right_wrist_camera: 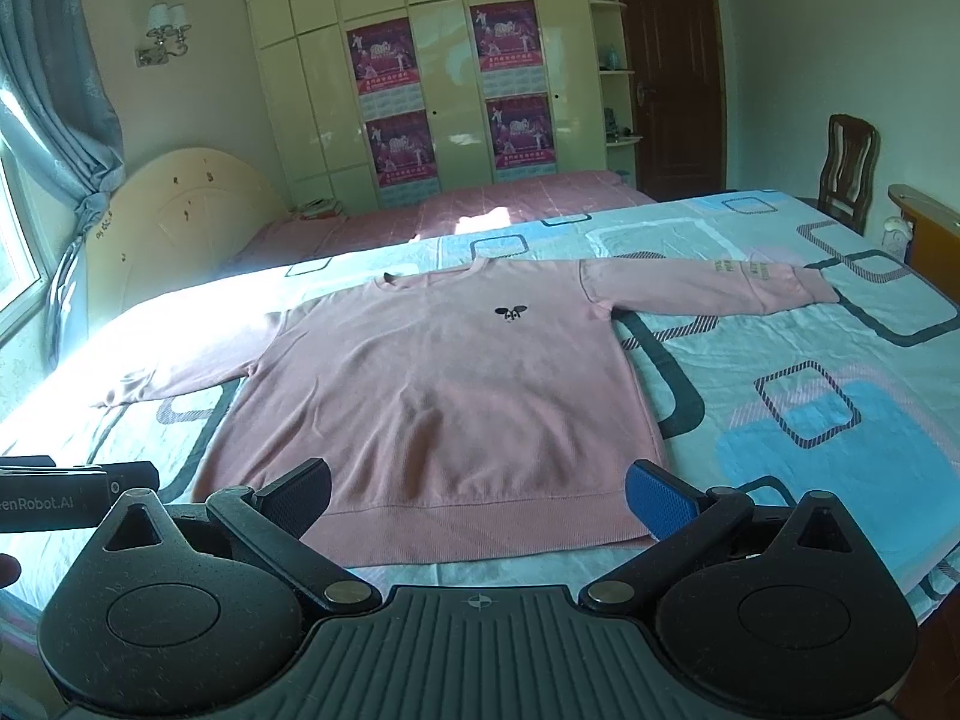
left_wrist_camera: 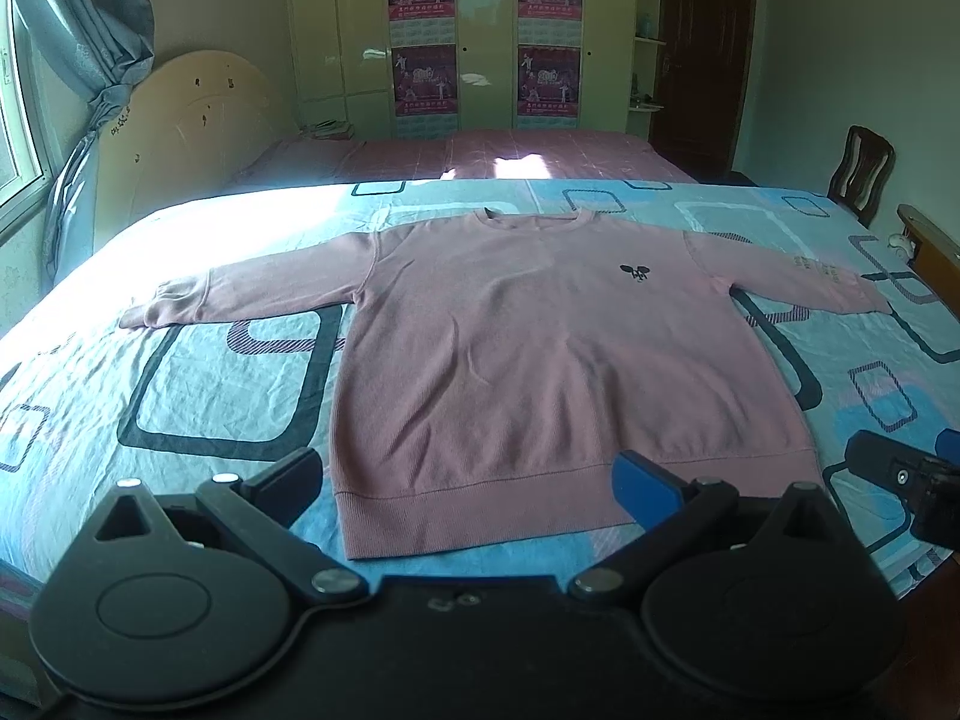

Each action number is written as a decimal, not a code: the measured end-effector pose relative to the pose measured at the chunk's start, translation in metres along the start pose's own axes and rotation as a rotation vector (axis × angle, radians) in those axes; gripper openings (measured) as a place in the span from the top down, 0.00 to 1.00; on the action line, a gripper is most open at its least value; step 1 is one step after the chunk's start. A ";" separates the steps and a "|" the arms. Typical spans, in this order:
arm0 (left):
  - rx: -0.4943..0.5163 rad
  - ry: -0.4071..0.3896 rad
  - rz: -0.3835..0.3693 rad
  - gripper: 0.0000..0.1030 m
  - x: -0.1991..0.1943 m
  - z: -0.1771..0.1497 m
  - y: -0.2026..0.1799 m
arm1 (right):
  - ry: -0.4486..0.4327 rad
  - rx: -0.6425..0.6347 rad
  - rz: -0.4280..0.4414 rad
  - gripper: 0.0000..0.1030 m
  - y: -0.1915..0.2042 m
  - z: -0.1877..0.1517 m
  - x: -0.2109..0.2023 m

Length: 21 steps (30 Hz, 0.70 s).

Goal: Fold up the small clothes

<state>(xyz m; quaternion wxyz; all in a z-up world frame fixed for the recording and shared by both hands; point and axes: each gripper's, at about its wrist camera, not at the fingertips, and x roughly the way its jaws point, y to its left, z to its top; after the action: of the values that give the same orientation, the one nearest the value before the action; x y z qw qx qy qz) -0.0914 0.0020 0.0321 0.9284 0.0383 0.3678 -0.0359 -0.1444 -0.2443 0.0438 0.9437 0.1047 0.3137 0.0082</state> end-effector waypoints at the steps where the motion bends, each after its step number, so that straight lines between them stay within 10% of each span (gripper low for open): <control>1: 0.000 0.000 0.003 0.00 0.000 0.000 0.000 | 0.002 0.000 0.001 0.00 0.000 0.000 0.000; 21: 0.001 -0.001 0.011 0.00 0.002 0.003 -0.001 | 0.003 0.006 -0.001 0.00 0.003 0.000 0.005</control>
<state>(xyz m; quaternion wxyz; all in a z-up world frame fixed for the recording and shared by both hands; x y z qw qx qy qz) -0.0881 0.0009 0.0324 0.9288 0.0409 0.3670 -0.0312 -0.1407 -0.2408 0.0414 0.9429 0.1075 0.3153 0.0067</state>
